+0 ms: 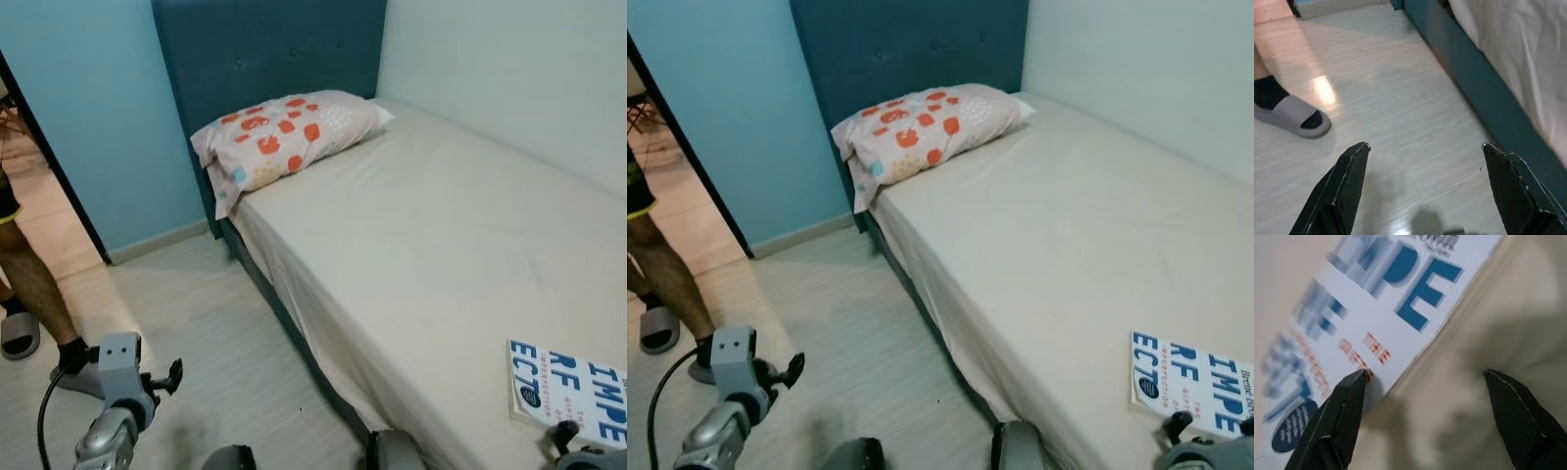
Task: Clean up the room
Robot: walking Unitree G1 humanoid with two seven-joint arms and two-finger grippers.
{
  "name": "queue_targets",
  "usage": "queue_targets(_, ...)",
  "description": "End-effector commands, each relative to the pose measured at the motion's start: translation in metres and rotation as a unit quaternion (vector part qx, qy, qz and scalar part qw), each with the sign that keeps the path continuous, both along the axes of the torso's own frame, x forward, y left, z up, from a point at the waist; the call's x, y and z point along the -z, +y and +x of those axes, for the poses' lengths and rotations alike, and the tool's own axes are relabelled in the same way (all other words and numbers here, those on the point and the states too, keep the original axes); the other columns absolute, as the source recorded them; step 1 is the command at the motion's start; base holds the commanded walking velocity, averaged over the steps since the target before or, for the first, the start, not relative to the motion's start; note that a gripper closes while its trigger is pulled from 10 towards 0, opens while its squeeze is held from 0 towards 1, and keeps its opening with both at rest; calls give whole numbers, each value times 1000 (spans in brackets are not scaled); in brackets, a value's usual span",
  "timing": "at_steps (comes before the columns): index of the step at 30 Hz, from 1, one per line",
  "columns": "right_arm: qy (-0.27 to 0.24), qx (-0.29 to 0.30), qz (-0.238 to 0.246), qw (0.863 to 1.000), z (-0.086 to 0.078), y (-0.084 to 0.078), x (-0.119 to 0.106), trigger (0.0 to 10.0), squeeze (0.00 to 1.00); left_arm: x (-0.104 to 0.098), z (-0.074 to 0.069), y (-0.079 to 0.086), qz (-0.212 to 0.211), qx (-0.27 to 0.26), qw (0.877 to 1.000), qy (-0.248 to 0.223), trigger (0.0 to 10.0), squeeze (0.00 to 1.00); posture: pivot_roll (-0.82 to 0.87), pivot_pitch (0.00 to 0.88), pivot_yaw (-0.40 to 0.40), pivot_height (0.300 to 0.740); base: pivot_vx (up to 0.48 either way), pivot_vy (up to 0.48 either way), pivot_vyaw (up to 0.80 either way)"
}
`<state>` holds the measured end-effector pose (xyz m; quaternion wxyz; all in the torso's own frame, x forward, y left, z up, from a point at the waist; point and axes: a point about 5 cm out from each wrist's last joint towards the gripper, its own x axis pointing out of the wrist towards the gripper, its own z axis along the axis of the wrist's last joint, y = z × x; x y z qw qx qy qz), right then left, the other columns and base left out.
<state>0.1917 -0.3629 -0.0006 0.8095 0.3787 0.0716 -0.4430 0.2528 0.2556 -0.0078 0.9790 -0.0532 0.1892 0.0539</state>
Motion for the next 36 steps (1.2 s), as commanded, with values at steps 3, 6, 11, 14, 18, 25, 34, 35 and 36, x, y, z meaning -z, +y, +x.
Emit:
queue_targets(3, -58, -6, 3, 998, 13, 0, -12, 10000, 0, -2, -2, 6, 15, 11, 1000, -2, 10000, 0, -4, 108, 28, 540, 0, 0, 0)
queue_targets(6, -61, -1, 2, 998, 13, -1, -13, 10000, 0, -1, -3, 6, 16, 14, 1000, 0, 10000, 0, -4, 108, 28, 535, 0, 0, 0)
queue_targets(11, -81, -16, 25, 996, 22, 7, -12, 10000, 0, 0, -6, 5, 19, 27, 999, 2, 10000, 0, 3, 116, 35, 530, 0, 0, 0)
queue_targets(14, -73, -15, 37, 997, 26, 12, -10, 10000, 0, 0, -7, 6, 21, 30, 999, 1, 10000, 0, 10, 121, 34, 530, 0, 0, 0)
queue_targets(18, -84, -7, 52, 995, 31, 16, -10, 10000, 0, 0, -8, 8, 23, 31, 999, 0, 10000, 0, 17, 129, 36, 530, 0, 0, 0)
queue_targets(25, -111, 3, 89, 990, 45, 19, -16, 10000, 0, 1, -14, 11, 29, 41, 999, 0, 10000, 0, 36, 147, 38, 530, 0, 0, 0)
queue_targets(34, -196, 19, 96, 976, 56, 13, -31, 10000, 0, -2, -17, 18, 35, 45, 998, -6, 10000, 0, 54, 164, 41, 530, 0, 0, 0)
queue_targets(35, -204, 9, 91, 975, 59, 14, -34, 8392, 0, -4, -15, 18, 36, 45, 998, -10, 10000, 0, 55, 167, 37, 530, 0, 0, 0)
queue_targets(36, -204, 9, 91, 975, 59, 14, -34, 8392, 0, -4, -15, 18, 36, 45, 998, -10, 10000, 0, 55, 167, 37, 530, 0, 0, 0)
